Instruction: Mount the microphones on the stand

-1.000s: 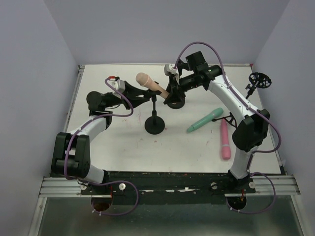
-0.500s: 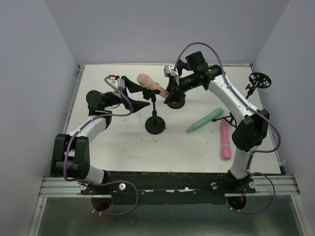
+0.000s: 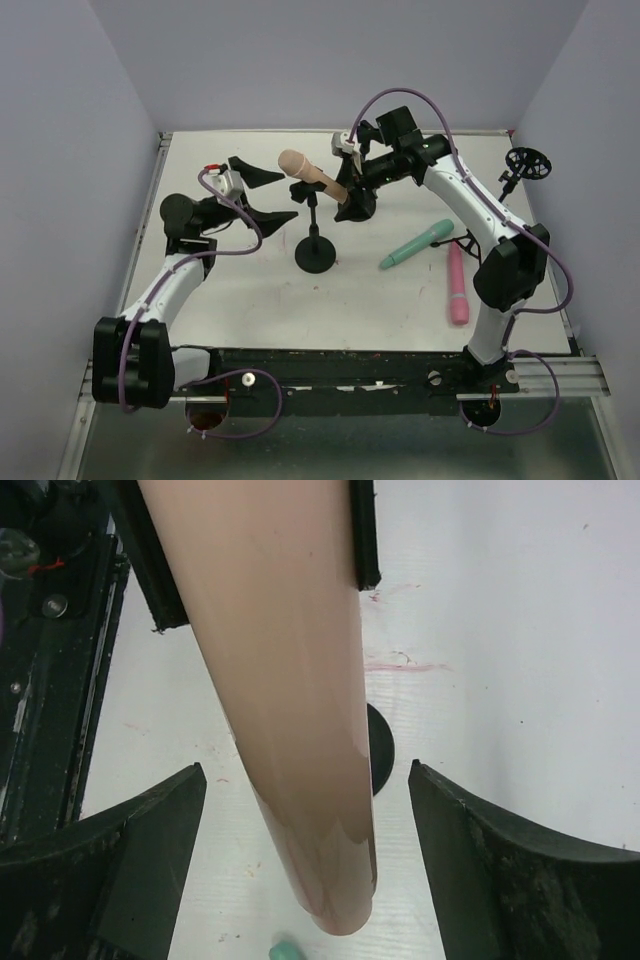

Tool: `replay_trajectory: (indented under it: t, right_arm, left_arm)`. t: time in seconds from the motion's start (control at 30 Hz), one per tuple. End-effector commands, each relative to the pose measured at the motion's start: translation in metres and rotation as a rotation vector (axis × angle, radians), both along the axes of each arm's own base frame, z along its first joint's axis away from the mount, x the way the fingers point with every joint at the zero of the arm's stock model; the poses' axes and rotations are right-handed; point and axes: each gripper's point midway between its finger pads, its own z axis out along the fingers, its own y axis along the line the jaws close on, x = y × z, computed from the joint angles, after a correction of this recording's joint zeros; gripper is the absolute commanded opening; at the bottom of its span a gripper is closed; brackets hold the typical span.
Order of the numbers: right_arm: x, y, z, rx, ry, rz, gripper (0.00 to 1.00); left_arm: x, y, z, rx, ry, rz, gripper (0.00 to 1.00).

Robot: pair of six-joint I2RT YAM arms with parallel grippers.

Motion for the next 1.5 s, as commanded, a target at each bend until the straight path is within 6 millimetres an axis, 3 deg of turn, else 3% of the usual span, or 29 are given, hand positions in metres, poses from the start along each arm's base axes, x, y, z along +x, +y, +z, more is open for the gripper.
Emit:
replay_trajectory:
  t: [0.0, 0.1, 0.2, 0.33, 0.47, 0.73, 0.87, 0.97, 1.23, 1.47]
  right_arm:
    - [-0.002, -0.005, 0.022, 0.004, -0.059, -0.045, 0.91]
    - [-0.001, -0.007, 0.028, -0.001, -0.074, -0.067, 0.99]
    - [-0.001, -0.01, 0.036, 0.002, -0.093, -0.082, 1.0]
    - [-0.002, -0.015, 0.05, 0.008, -0.124, -0.11, 1.0]
    - [-0.007, -0.024, 0.065, 0.028, -0.138, -0.142, 1.0]
    - [-0.045, -0.06, 0.099, 0.164, -0.149, -0.185, 1.0]
    - [-0.079, -0.075, 0.087, 0.251, -0.089, -0.167, 1.0]
    - [-0.098, -0.082, 0.065, 0.29, -0.028, -0.13, 1.0]
    - [-0.107, -0.091, 0.01, 0.273, 0.013, -0.146, 1.0]
    - [-0.112, -0.092, 0.007, 0.275, 0.024, -0.129, 1.0]
  left_arm:
    - [0.009, 0.024, -0.002, 0.017, -0.073, 0.239, 0.98]
    - [0.005, 0.038, -0.005, 0.017, -0.012, 0.35, 0.98]
    - [-0.001, 0.048, -0.01, 0.014, 0.09, 0.425, 0.98]
    - [-0.022, 0.046, -0.009, -0.04, 0.168, 0.399, 0.98]
    - [-0.03, 0.046, -0.02, -0.112, 0.296, 0.418, 0.98]
    - [-0.042, 0.014, -0.055, -0.051, 0.246, 0.46, 0.98]
    - [-0.032, 0.007, -0.07, -0.037, 0.213, 0.517, 0.91]
    - [-0.018, -0.001, -0.087, 0.027, 0.212, 0.578, 0.91]
    - [0.016, -0.008, -0.101, 0.035, 0.202, 0.721, 0.85]
    - [0.028, -0.032, -0.089, -0.01, 0.164, 0.717, 0.79]
